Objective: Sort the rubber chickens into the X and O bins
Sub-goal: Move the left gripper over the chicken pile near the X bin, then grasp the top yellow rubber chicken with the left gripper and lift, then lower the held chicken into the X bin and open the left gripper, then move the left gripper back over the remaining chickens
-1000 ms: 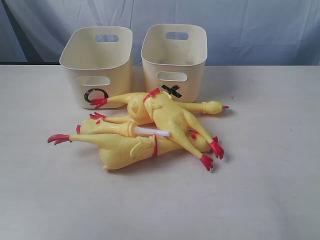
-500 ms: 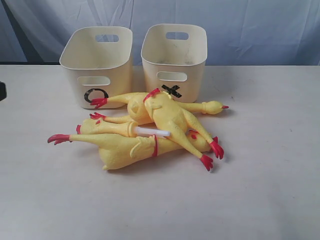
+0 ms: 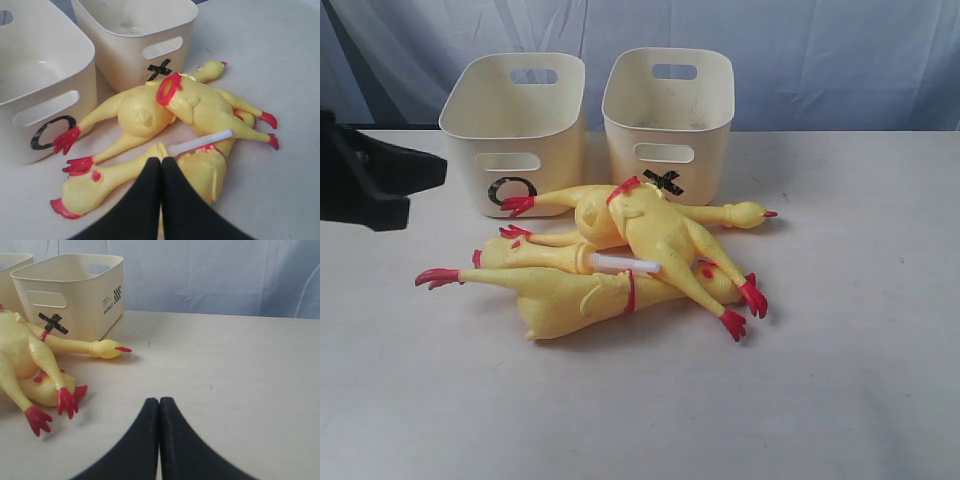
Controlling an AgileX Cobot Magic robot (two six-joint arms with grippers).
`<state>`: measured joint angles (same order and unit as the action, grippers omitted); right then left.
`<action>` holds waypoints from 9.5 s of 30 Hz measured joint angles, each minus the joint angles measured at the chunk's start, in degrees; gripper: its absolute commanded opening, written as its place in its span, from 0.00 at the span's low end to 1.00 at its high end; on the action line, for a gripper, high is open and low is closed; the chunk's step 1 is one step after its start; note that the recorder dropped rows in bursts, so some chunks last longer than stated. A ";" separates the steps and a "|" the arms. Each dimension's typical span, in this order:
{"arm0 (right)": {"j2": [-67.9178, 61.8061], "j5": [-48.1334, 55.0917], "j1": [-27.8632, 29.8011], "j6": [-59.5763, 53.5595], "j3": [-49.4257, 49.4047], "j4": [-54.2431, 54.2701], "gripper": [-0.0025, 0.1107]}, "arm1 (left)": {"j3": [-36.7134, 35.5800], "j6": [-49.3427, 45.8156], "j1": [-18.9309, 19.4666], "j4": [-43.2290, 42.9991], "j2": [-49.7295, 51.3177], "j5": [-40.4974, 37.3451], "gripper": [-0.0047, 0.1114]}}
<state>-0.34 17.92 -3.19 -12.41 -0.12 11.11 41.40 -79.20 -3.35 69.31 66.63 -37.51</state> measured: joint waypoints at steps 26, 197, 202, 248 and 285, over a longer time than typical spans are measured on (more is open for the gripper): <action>0.00 0.00 0.00 0.00 0.00 0.00 0.01 | 25.42 -3.75 -23.72 1.34 35.24 19.56 0.63; 0.00 0.00 0.00 0.00 0.00 0.00 0.01 | 70.73 -40.94 -7.51 27.61 65.06 -3.18 0.04; 0.00 0.00 0.00 0.00 0.00 0.00 0.01 | 70.73 -40.94 -7.51 25.36 65.06 -3.17 0.14; 0.00 0.00 0.00 0.00 0.00 0.00 0.01 | 45.45 17.49 -3.59 -37.32 38.21 -9.70 0.04; 0.00 0.00 0.00 0.00 0.00 0.00 0.01 | 15.91 -27.43 -33.61 -8.47 30.51 19.02 0.48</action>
<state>-0.34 17.92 -3.19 -12.41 -0.12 11.11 57.31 -106.63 -36.95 60.84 97.13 -18.49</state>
